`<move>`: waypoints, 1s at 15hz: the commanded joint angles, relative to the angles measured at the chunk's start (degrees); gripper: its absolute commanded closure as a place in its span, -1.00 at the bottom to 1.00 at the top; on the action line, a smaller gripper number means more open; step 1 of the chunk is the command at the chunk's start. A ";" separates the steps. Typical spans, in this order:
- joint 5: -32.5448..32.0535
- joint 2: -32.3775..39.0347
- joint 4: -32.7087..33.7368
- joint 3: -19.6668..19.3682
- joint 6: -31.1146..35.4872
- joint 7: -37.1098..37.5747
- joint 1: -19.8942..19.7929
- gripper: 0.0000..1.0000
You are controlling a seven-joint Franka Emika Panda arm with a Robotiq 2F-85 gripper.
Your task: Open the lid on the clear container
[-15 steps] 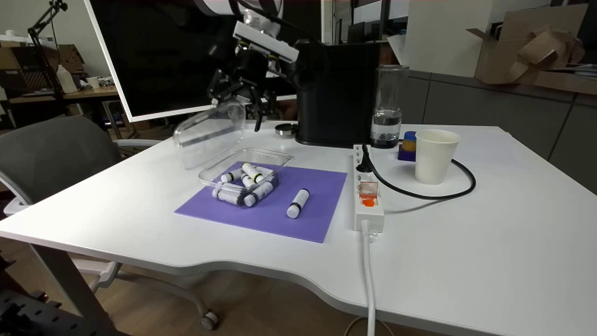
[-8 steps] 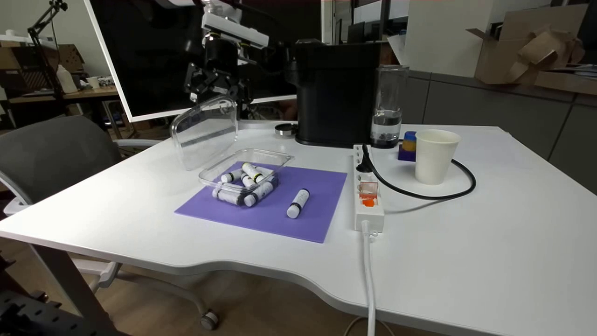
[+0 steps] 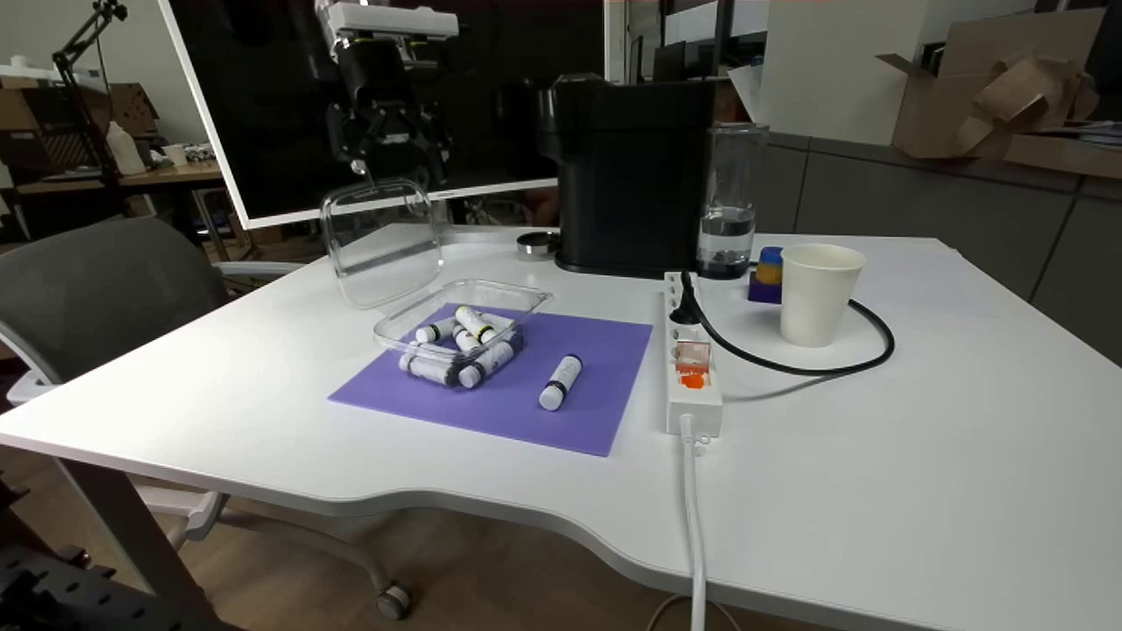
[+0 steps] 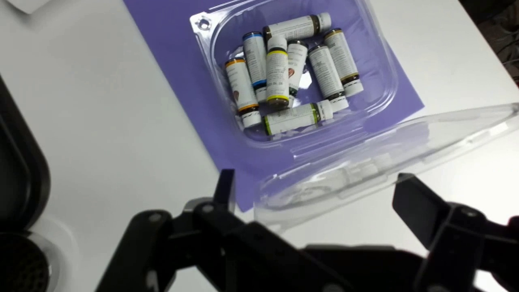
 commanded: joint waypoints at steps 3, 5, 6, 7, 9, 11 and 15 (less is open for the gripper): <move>-4.53 -9.59 -10.46 -0.99 10.37 9.98 0.97 -1.00; -4.89 -11.75 -12.71 -1.86 13.28 13.60 0.42 -1.00; -5.42 -12.95 -14.08 -2.34 15.20 15.82 0.43 -1.00; -6.14 -14.01 -15.26 -2.89 16.79 17.69 0.42 -1.00; -6.88 -15.81 -17.37 -4.04 18.70 21.13 0.26 -1.00; -6.08 -17.07 -19.15 -5.02 19.57 24.31 -0.34 -1.00; -4.73 -19.16 -24.29 -6.88 28.35 30.75 -2.36 -1.00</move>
